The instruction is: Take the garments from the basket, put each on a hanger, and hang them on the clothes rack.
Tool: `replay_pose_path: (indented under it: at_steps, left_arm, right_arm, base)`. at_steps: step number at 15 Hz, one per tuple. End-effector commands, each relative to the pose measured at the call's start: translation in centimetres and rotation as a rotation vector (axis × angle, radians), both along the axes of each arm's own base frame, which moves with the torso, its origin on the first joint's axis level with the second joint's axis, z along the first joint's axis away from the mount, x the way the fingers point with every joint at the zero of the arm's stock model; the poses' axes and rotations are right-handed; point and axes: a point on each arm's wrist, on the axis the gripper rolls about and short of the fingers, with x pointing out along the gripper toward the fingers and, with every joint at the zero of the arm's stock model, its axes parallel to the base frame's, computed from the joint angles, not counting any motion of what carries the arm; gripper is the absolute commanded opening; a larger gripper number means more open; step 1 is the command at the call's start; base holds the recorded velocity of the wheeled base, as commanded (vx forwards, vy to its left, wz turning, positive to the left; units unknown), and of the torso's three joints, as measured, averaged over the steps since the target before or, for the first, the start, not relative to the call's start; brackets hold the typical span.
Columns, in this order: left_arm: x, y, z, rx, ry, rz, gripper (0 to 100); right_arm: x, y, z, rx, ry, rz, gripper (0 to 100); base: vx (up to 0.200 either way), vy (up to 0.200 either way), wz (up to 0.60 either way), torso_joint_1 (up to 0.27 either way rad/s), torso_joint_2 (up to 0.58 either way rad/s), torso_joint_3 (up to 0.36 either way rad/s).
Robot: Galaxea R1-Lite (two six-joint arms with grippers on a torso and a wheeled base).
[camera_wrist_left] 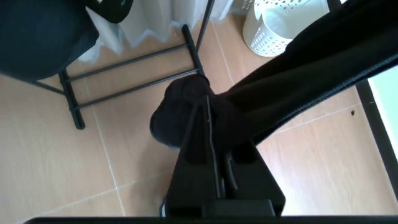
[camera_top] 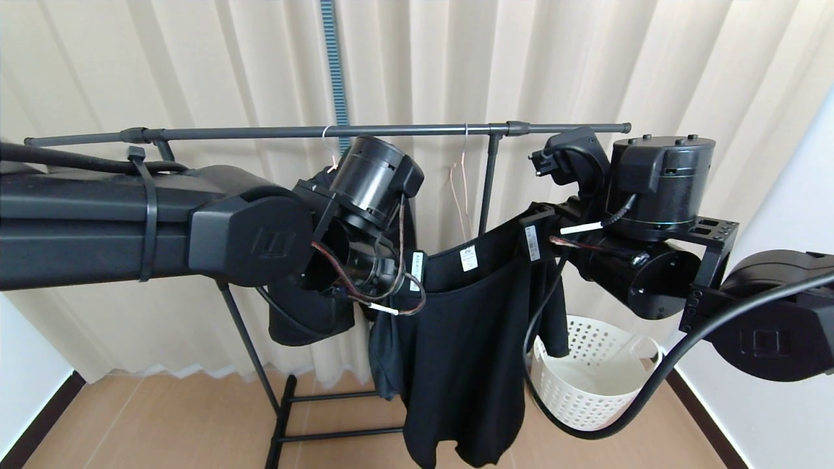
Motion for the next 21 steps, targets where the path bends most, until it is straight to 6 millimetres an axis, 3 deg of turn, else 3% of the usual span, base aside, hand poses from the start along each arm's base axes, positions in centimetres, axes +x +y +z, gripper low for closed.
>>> replay_pose_path:
  at_steps: [1,3,4,6,10,13,15,21]
  left_arm:
    - [0.4,-0.5,-0.8,0.012,0.005,-0.007,0]
    - [0.5,-0.6,-0.7,0.004,-0.015,-0.016,0]
    - [0.5,-0.6,-0.6,0.002,-0.017,-0.016,100]
    - [0.1,-0.7,-0.4,-0.004,-0.018,-0.020,100]
    - [-2.1,1.1,0.8,-0.041,-0.015,-0.052,100]
    - [-6.1,4.0,2.6,-0.223,0.013,-0.244,100]
    - [-6.1,4.3,1.4,-0.205,0.041,-0.232,100]
    - [-6.0,4.5,-2.4,-0.225,-0.120,-0.171,100]
  right_arm:
    - [-0.2,-0.7,0.6,-0.001,-0.016,-0.012,0]
    - [-0.2,-1.1,0.8,-0.001,-0.021,-0.021,0]
    - [0.0,-1.3,0.8,-0.001,-0.021,-0.029,0]
    - [0.3,-1.6,0.7,-0.004,-0.019,-0.042,0]
    - [1.0,-2.3,0.6,-0.022,-0.018,-0.069,0]
    - [1.5,-3.2,0.6,-0.040,-0.019,-0.097,0]
    - [1.7,-3.7,0.7,-0.042,-0.020,-0.110,0]
    - [2.1,-4.2,0.5,-0.054,-0.016,-0.127,0]
  base:
    - [0.000,0.000,0.00,0.000,0.00,0.000]
    - [0.000,0.000,0.00,0.000,0.00,0.000]
    - [0.000,0.000,0.00,0.000,0.00,0.000]
    - [0.000,0.000,0.00,0.000,0.00,0.000]
    - [0.000,0.000,0.00,0.000,0.00,0.000]
    - [0.000,0.000,0.00,0.000,0.00,0.000]
    - [0.000,0.000,0.00,0.000,0.00,0.000]
    - [0.000,0.000,0.00,0.000,0.00,0.000]
